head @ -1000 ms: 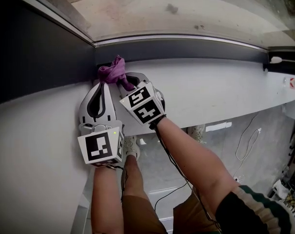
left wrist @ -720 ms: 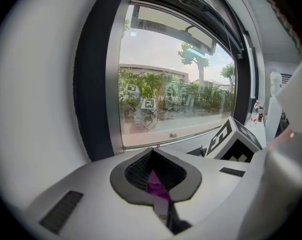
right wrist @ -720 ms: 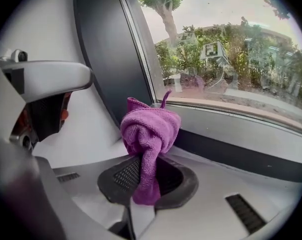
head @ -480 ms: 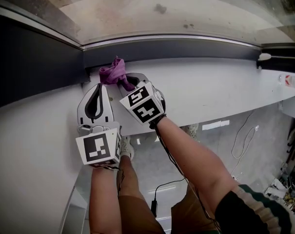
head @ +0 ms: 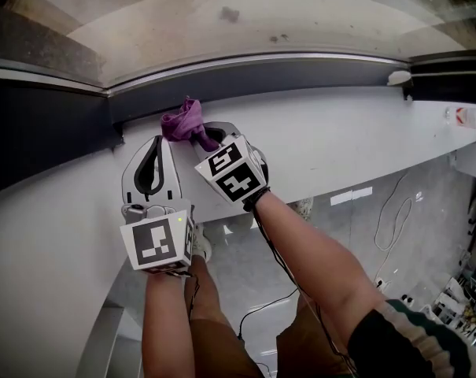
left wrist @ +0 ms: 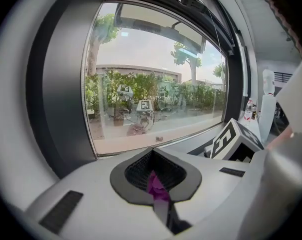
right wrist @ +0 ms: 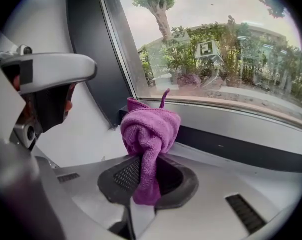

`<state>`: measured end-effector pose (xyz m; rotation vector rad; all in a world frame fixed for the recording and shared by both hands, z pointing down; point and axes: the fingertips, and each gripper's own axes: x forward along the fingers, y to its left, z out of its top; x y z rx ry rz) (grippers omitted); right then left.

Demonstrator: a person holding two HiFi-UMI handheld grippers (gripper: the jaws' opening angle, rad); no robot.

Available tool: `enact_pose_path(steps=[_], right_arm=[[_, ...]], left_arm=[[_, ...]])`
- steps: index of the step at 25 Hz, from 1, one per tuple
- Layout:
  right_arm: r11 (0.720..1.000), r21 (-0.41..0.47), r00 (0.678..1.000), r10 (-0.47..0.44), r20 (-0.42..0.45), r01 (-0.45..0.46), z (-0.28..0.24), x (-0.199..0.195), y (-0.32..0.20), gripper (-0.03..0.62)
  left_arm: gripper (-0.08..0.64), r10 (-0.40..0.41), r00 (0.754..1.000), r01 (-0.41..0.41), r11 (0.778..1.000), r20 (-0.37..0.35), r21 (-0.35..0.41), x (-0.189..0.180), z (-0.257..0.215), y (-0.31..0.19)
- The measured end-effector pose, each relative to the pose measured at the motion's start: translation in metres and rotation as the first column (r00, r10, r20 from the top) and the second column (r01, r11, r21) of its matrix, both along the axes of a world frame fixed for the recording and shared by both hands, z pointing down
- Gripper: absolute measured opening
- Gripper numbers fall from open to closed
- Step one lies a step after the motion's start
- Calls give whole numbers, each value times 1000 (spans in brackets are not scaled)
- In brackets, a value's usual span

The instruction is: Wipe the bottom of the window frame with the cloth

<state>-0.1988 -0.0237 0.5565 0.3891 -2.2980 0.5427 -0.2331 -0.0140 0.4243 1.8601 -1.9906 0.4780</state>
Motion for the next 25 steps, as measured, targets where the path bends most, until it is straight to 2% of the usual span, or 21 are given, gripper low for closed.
enact_pose_path(steps=[15, 25], right_arm=[[992, -12, 992, 127, 27, -127, -3, 91, -41, 67], [981, -9, 981, 192, 36, -192, 0, 154, -75, 67]], left_arm=[[9, 111, 994, -111, 994, -13, 22, 88, -8, -48], [9, 167, 986, -167, 986, -19, 4, 152, 1, -77]])
